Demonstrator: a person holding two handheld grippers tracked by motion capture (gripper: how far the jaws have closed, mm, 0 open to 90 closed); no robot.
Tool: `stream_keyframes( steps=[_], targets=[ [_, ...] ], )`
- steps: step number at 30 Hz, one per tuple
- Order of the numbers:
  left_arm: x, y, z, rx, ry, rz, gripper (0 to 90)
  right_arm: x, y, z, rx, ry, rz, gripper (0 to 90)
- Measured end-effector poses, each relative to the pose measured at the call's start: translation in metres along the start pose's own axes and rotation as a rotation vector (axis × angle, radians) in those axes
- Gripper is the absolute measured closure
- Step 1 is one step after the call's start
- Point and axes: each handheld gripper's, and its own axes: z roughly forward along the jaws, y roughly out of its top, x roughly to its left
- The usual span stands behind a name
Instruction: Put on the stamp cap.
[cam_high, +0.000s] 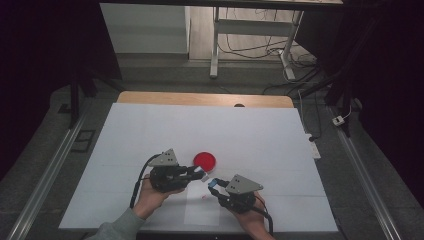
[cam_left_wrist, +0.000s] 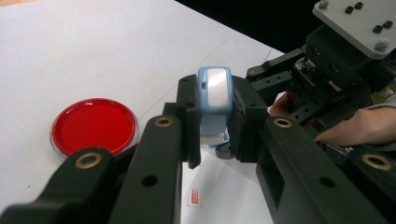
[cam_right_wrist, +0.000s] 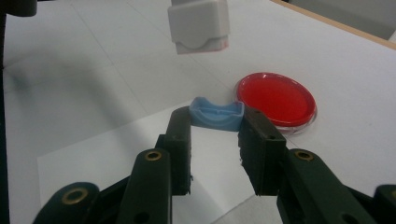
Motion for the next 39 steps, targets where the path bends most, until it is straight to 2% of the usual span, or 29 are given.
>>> stream_keyframes(
  steps=[5,11,25,35,39],
  targets=[
    [0.000,-0.001,0.002,-0.008,-0.010,-0.015,75.7,0.001,0.002,0.003,-0.005,-0.015,0.007,64.8],
    [0.002,-0.003,0.006,-0.012,0.003,-0.031,75.7,0.004,0.005,0.006,-0.017,-0.043,0.017,64.8],
    [0.001,-0.004,0.013,-0.006,0.013,-0.037,75.8,0.008,0.008,0.009,-0.025,-0.072,0.009,64.7],
    [-0.001,-0.006,0.016,0.001,0.018,-0.036,75.8,0.011,0.009,0.009,-0.018,-0.103,-0.026,64.8],
    [-0.002,-0.006,0.017,0.002,0.035,-0.029,75.8,0.013,0.009,0.009,0.002,-0.129,-0.056,64.8]
  ],
)
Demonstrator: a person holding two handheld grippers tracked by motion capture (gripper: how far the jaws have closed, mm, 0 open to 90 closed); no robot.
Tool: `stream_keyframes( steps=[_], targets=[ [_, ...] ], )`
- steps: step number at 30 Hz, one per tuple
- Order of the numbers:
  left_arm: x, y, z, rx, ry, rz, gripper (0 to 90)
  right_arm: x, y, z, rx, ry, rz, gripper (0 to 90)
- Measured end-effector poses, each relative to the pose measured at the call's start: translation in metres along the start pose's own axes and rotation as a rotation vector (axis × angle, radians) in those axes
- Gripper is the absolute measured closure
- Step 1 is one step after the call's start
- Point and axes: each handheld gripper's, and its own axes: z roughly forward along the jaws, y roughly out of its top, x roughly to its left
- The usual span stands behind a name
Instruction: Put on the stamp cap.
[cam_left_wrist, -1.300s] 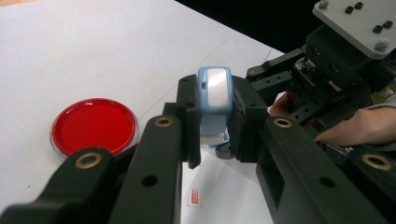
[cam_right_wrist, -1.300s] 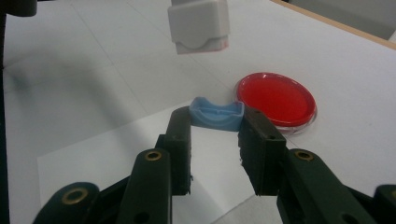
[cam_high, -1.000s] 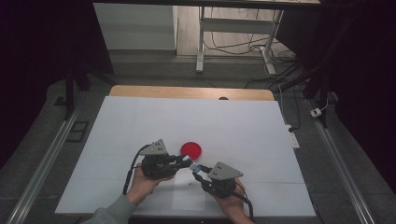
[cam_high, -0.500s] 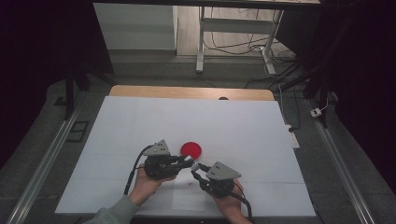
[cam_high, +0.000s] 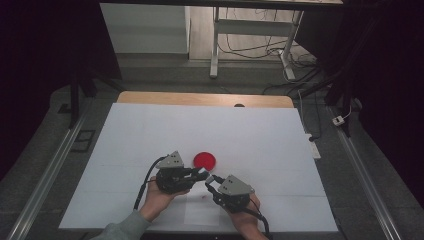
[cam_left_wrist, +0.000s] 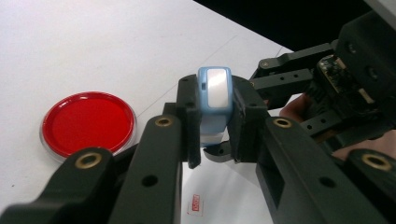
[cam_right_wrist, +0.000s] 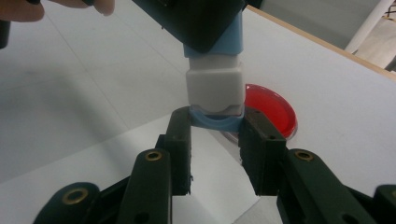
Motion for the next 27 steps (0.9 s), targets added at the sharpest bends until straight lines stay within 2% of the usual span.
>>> stream_keyframes(
  steps=[9,19,23,27],
  targets=[
    [-0.0007,-0.0005,0.0019,0.010,0.004,-0.002,75.8,0.0024,0.0008,-0.0004,0.013,-0.029,-0.034,64.9],
    [-0.0002,-0.0021,0.0048,0.015,-0.011,-0.007,76.0,0.0037,0.0031,-0.0028,0.024,-0.050,-0.074,65.1],
    [0.0007,-0.0021,0.0058,0.026,-0.020,-0.013,76.0,0.0055,0.0043,-0.0032,0.023,-0.054,-0.114,65.2],
    [0.0008,-0.0031,0.0072,0.030,-0.021,-0.020,76.1,0.0052,0.0044,-0.0031,0.032,-0.053,-0.132,65.2]
  ],
)
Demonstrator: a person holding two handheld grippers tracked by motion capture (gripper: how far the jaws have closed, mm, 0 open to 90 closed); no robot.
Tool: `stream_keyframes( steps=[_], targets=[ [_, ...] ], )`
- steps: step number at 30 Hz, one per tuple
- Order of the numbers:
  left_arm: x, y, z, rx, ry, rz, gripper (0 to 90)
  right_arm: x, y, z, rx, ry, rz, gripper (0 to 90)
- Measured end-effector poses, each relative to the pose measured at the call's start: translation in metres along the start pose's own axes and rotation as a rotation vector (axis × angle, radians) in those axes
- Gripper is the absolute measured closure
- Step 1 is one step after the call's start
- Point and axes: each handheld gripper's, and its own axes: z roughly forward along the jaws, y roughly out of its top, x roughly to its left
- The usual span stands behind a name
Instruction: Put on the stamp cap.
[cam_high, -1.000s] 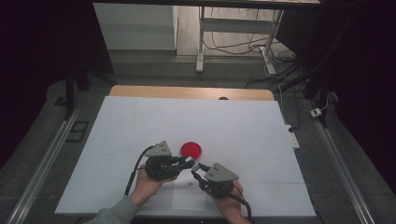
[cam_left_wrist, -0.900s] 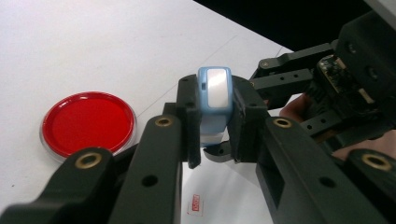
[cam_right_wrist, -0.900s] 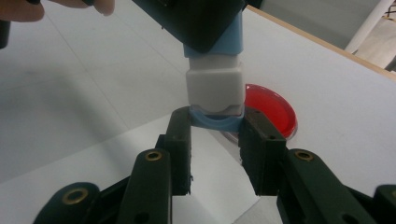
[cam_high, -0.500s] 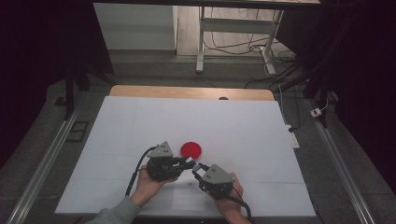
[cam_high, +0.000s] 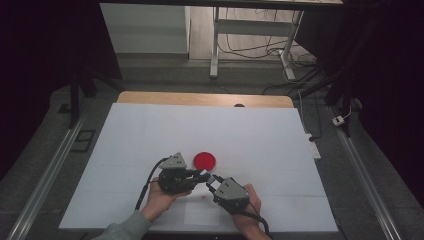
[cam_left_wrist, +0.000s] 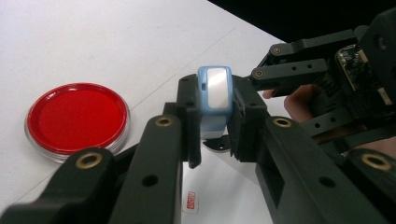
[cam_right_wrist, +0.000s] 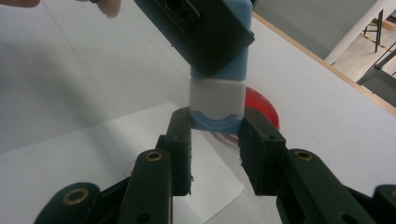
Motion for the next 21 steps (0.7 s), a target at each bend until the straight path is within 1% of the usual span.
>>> stream_keyframes(
  steps=[3,9,15,18,21],
  targets=[
    [0.0006,-0.0003,0.0000,-0.001,-0.003,-0.005,76.0,0.0002,0.0000,-0.0002,0.002,-0.001,-0.015,65.2],
    [0.0020,0.0003,-0.0022,-0.001,-0.003,-0.010,75.9,-0.0019,-0.0030,0.0015,0.002,0.024,0.005,64.9],
    [0.0014,0.0004,-0.0029,-0.003,-0.002,-0.005,75.9,-0.0031,-0.0038,0.0017,0.000,0.036,0.008,64.2],
    [0.0015,0.0006,-0.0038,-0.008,-0.006,-0.006,75.9,-0.0039,-0.0044,0.0015,-0.007,0.046,0.024,63.0],
    [0.0017,0.0016,-0.0057,-0.018,-0.005,-0.009,75.9,-0.0064,-0.0055,0.0017,-0.016,0.067,0.047,58.4]
  ],
)
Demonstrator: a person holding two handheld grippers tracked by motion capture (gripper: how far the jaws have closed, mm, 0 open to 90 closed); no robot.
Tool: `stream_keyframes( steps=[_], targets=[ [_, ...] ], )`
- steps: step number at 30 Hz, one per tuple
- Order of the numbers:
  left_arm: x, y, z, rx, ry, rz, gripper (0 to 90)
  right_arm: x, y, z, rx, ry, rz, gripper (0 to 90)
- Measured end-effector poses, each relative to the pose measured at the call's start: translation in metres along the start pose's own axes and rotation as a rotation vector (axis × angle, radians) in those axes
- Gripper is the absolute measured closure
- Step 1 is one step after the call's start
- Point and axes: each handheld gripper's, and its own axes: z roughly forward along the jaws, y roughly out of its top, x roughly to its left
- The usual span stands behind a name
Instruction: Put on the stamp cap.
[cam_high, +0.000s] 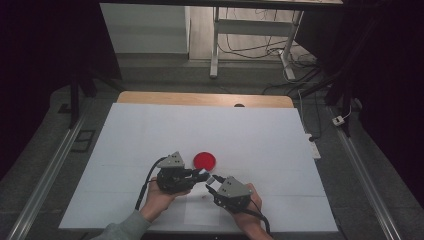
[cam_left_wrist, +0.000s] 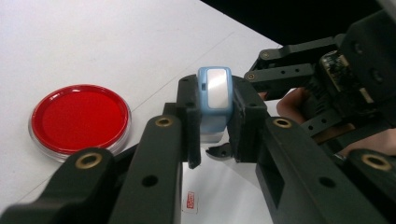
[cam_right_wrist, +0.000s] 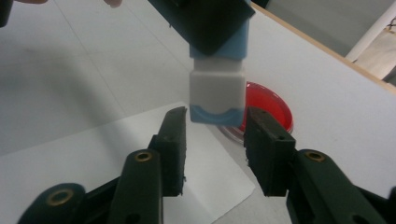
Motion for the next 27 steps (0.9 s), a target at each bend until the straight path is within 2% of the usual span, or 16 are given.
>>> stream_keyframes(
  steps=[6,9,16,23,27],
  targets=[
    [0.001,0.001,-0.003,-0.007,0.000,-0.001,75.9,-0.007,-0.004,-0.003,-0.023,0.057,0.064,54.4],
    [0.002,0.001,-0.005,-0.010,-0.001,0.000,75.9,-0.011,-0.005,-0.006,-0.032,0.062,0.078,51.4],
    [0.005,0.002,-0.011,-0.020,0.006,-0.003,75.9,-0.022,-0.013,-0.015,-0.033,0.052,0.115,48.5],
    [0.007,0.002,-0.016,-0.028,0.020,-0.001,75.8,-0.041,-0.025,-0.030,-0.023,0.021,0.157,45.8],
    [0.008,0.002,-0.018,-0.030,0.029,0.005,75.8,-0.051,-0.036,-0.042,-0.013,0.026,0.180,44.6]
  ],
)
